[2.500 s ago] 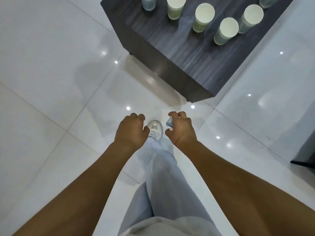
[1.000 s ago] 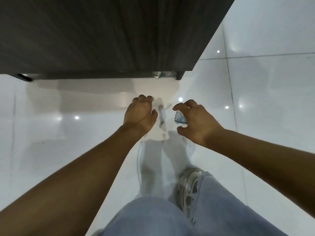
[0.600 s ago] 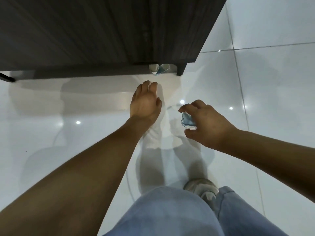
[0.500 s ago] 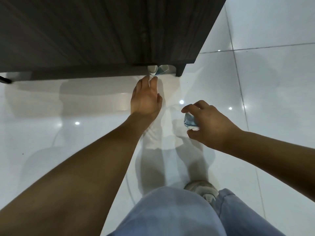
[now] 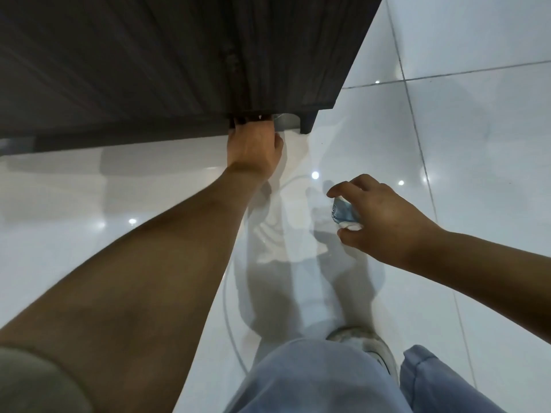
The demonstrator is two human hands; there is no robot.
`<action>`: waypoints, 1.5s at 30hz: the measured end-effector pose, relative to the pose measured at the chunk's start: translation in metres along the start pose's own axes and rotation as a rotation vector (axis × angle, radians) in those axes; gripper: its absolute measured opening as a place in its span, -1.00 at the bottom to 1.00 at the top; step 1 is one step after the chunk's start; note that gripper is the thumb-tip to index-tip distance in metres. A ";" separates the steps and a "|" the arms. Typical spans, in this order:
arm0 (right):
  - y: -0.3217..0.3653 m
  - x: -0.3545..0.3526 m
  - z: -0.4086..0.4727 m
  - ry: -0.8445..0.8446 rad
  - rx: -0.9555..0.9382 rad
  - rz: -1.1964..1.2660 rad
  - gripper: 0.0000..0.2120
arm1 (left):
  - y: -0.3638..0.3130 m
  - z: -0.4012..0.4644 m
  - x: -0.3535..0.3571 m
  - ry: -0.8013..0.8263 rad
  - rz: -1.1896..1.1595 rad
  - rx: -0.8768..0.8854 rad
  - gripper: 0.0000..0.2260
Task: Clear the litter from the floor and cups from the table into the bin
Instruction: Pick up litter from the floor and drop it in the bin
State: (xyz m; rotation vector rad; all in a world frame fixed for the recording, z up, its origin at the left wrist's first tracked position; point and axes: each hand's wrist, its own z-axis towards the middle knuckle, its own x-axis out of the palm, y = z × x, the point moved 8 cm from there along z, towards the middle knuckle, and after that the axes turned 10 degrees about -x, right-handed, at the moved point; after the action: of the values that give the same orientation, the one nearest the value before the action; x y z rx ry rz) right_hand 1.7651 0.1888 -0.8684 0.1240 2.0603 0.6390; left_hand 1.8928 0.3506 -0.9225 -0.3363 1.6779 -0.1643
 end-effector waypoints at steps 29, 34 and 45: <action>0.137 -0.032 -0.052 0.126 0.029 0.022 -0.46 | 0.054 -0.194 -0.159 0.383 0.014 0.034 -0.67; 0.239 -0.087 -0.117 0.193 -0.029 0.001 -0.46 | 0.062 -0.264 -0.288 0.407 0.028 -0.075 -0.70; 0.518 -0.186 -0.240 0.369 -0.307 -0.139 -0.48 | 0.112 -0.436 -0.581 0.263 -0.026 -0.464 -0.63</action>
State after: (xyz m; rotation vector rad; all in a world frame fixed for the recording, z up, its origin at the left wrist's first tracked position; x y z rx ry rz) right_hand 1.5881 0.4780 -0.3731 -0.3356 2.2641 0.9356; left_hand 1.5086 0.6011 -0.3480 -0.7085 1.9666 0.1740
